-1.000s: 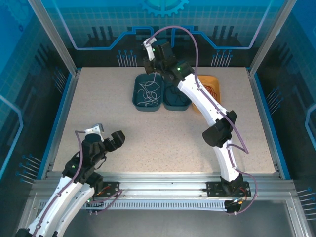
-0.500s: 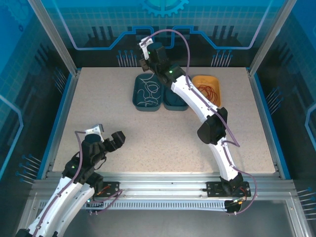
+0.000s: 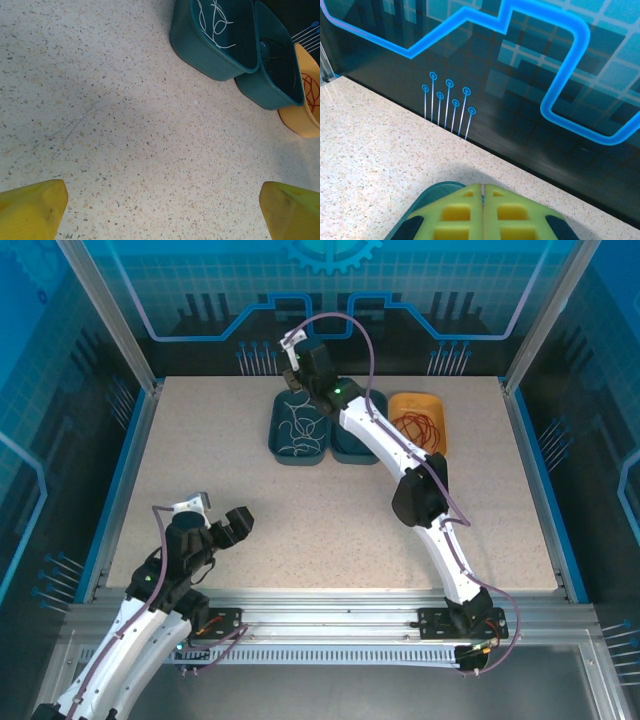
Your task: Untangle the cables
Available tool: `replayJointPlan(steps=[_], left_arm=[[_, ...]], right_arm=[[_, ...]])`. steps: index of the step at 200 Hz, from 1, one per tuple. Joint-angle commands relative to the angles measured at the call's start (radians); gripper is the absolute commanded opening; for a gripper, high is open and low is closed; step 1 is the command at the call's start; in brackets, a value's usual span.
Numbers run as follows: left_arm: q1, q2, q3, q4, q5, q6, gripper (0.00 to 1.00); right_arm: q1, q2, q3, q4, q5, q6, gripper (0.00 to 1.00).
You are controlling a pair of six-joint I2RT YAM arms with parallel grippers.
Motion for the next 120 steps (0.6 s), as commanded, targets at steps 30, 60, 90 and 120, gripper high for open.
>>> replayJointPlan(steps=[30,60,90,120], left_arm=[[0.004,-0.012,-0.003,-0.009,-0.005,-0.023,0.99],[0.004,-0.012,-0.002,-0.006,-0.009,-0.023,0.99],[0.004,-0.012,0.0,-0.008,-0.009,-0.022,0.99],[0.005,-0.011,-0.001,-0.007,-0.006,-0.028,0.99]], right_arm=[[-0.029,0.028,-0.034,-0.028,-0.015,0.049,0.0],[-0.029,0.032,-0.053,-0.071,-0.06,0.102,0.03],[-0.029,0.022,-0.084,-0.101,-0.103,0.163,0.04],[-0.029,0.025,-0.089,-0.176,-0.139,0.217,0.07]])
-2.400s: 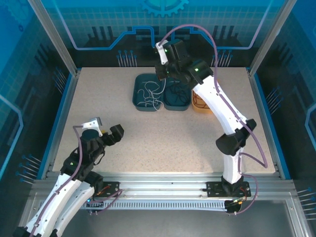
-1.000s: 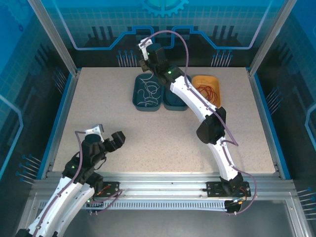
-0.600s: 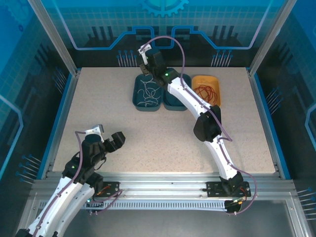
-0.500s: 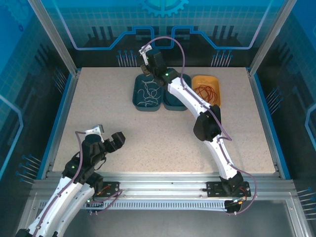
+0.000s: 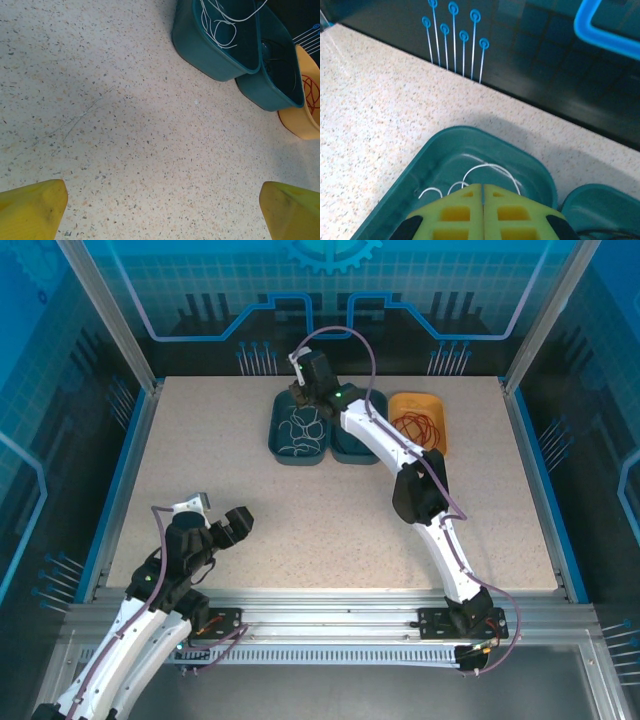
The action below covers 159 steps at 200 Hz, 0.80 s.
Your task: Untangle the cables
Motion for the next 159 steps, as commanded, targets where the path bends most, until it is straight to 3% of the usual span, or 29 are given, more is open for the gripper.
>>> replayJointPlan(steps=[1,49,94,159], left_arm=[[0.005,-0.011,-0.001,-0.005,-0.005,-0.009,0.99],[0.004,-0.012,0.011,-0.021,-0.006,-0.003,0.99],[0.004,-0.012,0.012,-0.022,-0.008,-0.007,0.99],[0.004,-0.011,0.02,-0.023,-0.015,-0.002,0.99]], right_arm=[[-0.004,0.006,-0.007,-0.073,-0.049,0.073,0.07],[-0.005,-0.014,-0.051,-0.116,-0.107,0.123,0.23],[-0.005,-0.049,-0.086,-0.137,-0.176,0.162,0.26],[0.001,-0.194,-0.209,-0.16,-0.171,0.179,0.49]])
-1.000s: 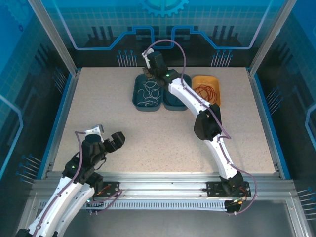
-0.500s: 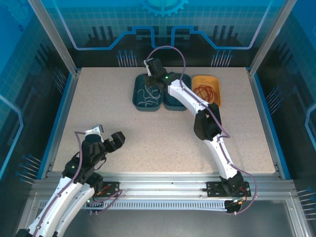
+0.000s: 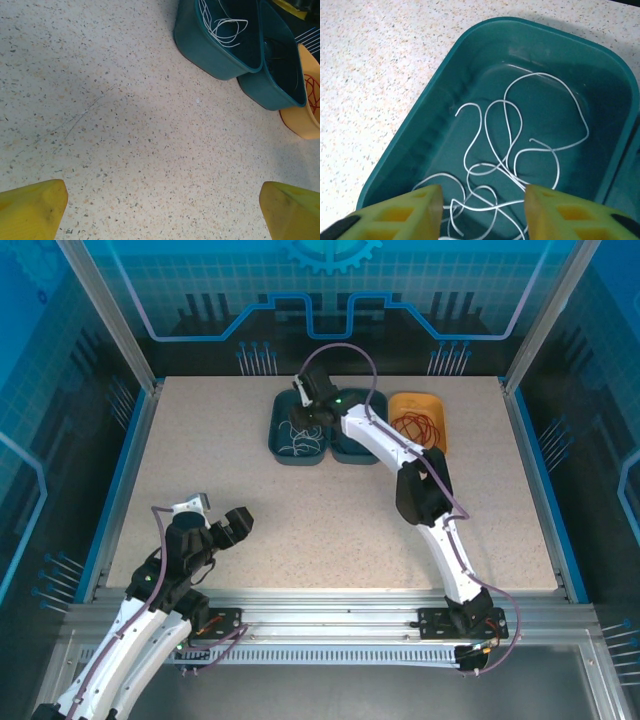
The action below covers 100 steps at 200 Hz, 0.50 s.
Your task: Untangle the cables
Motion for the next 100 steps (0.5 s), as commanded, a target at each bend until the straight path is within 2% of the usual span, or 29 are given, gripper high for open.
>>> replayJointPlan(steps=[1,29,78,84,88,91,93,100], left_arm=[[0.004,-0.011,0.02,-0.016,-0.014,0.001,0.99],[0.005,-0.012,0.024,-0.009,-0.015,0.006,0.99],[0.004,-0.011,0.034,0.004,-0.026,0.013,0.99],[0.004,-0.011,0.033,0.008,-0.027,0.015,0.99],[0.004,-0.011,0.035,0.011,-0.028,0.015,0.99],[0.004,-0.01,0.035,0.012,-0.03,0.017,0.99],[0.004,-0.01,0.035,0.013,-0.03,0.017,0.99],[0.004,-0.008,0.035,0.018,-0.031,0.019,0.99]], right_arm=[[0.001,-0.135,-0.057,-0.015,0.0,0.012,0.5],[0.01,-0.276,-0.215,0.029,0.033,0.007,0.53],[0.01,-0.604,-0.612,0.132,0.14,0.032,0.62],[0.01,-0.644,-0.659,0.14,0.157,0.035,0.7],[0.009,-0.669,-0.689,0.145,0.166,0.036,0.79],[0.009,-0.688,-0.707,0.148,0.175,0.035,0.93],[0.008,-0.702,-0.722,0.15,0.181,0.033,0.98],[0.008,-0.745,-0.768,0.152,0.202,0.034,1.0]])
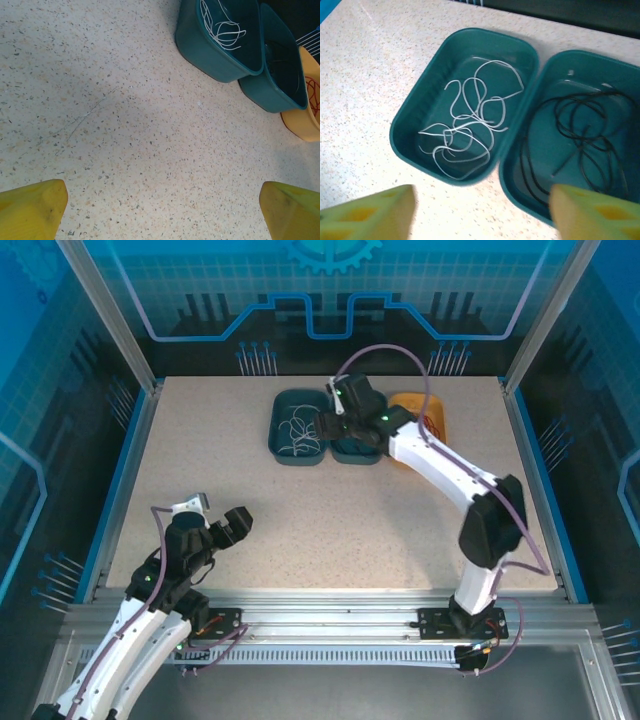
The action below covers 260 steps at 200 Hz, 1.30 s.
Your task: Untangle the cables
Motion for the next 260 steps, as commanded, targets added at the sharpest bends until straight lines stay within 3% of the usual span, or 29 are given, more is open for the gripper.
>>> replayJointPlan(steps=[1,46,87,138,177,211,260], left_arm=[[0.005,-0.008,0.031,0.018,-0.021,0.019,0.99],[0.006,-0.002,0.032,0.043,-0.049,0.046,0.99],[0.006,0.034,0.032,0.123,-0.106,0.105,0.99],[0.006,0.225,0.065,0.301,-0.182,0.222,0.99],[0.014,0.389,0.068,0.484,-0.237,0.362,0.99],[0.085,0.526,0.08,0.568,-0.212,0.409,0.99],[0.205,0.62,0.061,0.734,-0.113,0.486,0.99]], right_arm=[[0.002,-0.131,-0.135,0.045,0.1,0.009,1.0],[-0.013,-0.41,-0.419,0.073,0.223,0.026,1.0],[-0.088,-0.637,-0.665,0.093,0.243,0.037,1.0],[-0.257,-0.848,-0.88,0.102,0.201,0.058,1.0],[-0.334,-1.01,-1.03,0.199,0.248,0.03,1.0],[-0.378,-1.099,-1.117,0.277,0.27,-0.014,1.0],[-0.445,-1.093,-1.149,0.327,0.26,-0.048,1.0]])
